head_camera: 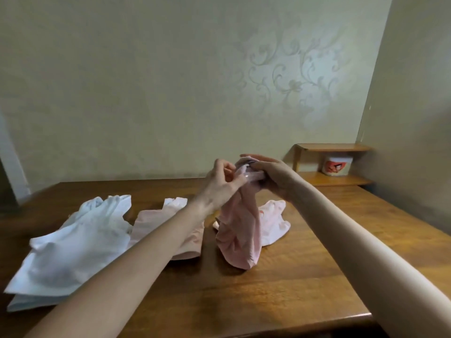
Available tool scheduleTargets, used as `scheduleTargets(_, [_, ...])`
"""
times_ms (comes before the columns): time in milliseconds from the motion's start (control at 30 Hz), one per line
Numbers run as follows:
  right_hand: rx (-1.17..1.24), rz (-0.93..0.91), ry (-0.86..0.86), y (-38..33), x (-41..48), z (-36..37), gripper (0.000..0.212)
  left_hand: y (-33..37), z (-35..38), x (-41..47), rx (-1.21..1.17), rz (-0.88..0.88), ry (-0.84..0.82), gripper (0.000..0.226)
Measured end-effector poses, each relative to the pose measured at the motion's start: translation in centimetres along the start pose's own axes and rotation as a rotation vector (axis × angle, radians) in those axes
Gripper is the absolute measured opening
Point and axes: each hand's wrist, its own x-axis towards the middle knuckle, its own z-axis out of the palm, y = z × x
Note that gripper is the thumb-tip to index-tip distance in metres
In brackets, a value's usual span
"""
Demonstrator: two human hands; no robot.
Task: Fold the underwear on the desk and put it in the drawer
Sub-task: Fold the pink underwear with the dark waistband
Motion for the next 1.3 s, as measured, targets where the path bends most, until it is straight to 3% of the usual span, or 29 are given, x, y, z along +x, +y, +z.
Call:
scheduleTargets(100, [-0.151,-0.068,-0.05,-0.8,-0.3,-0.1,0.024,0.4,0.2,0.7,0.087,0.135,-0.024,0.064])
scheduleTargets(167, [-0.23,-0.096,-0.007,-1.4,-0.6,-0.5,0.022,0.5,-0.7,1.3,0.01,0.168,-0.11,0.053])
scheduleTargets(233, [-0.265,-0.118,0.066,-2.1,-0.9,-0.8,0.017,1.2,-1.6,1.4,-0.227,0.076,-0.275,0.036])
scheduleTargets(300, [-0.212,-0.129,0.125,-2.9,-1.0,-0.9,0.008,1.7,-2.2,1.5,-0.382,-0.056,-0.406,0.034])
scheduleTargets(500, [-0.166,-0.12,0.061,-5.0,-1.3,-0.6,0.016,1.8,-2.0,1.4,-0.309,-0.037,-0.473,0.021])
scheduleTargets(633, [-0.081,-0.085,0.0,-6.5,-1.7,-2.2,0.016,1.0,-3.4,1.2,-0.419,-0.12,-0.484,0.012])
scheduleTargets(733, [-0.099,-0.044,-0.037,-6.8,-2.3,-3.7,0.021,0.8,-4.9,0.7,-0.45,-0.237,-0.55,0.028])
scheduleTargets(800, [-0.137,-0.06,-0.03,-6.7,-2.8,-4.7,0.016,0.8,-6.0,0.5,-0.274,-0.245,-0.596,0.049])
scheduleTargets(867, [-0.134,-0.1,-0.029,-6.4,-2.9,-5.7,0.016,0.2,-6.8,0.9,0.096,-0.074,-0.567,0.06])
scheduleTargets(933, [-0.097,-0.122,-0.046,-6.2,-3.0,-6.4,0.015,-0.8,-7.5,2.0,0.37,0.161,-0.378,0.044])
scheduleTargets(1000, [-0.105,-0.141,-0.094,-6.0,-3.2,-6.8,0.017,-1.2,-8.5,2.9,0.44,0.336,-0.106,0.024])
scheduleTargets(1100, [-0.376,-0.177,-0.116,-6.0,-3.6,-7.0,0.023,-0.7,-10.2,3.1,0.556,0.509,0.134,0.027])
scheduleTargets(1200, [-0.642,-0.198,-0.088,-6.2,-3.5,-6.7,0.015,-0.7,-10.8,3.3,0.873,0.64,0.183,0.028])
scheduleTargets(1300, [-0.776,-0.271,-0.027,-6.4,-3.5,-6.9,0.008,-1.3,-11.6,3.5,1.045,0.718,0.136,0.025])
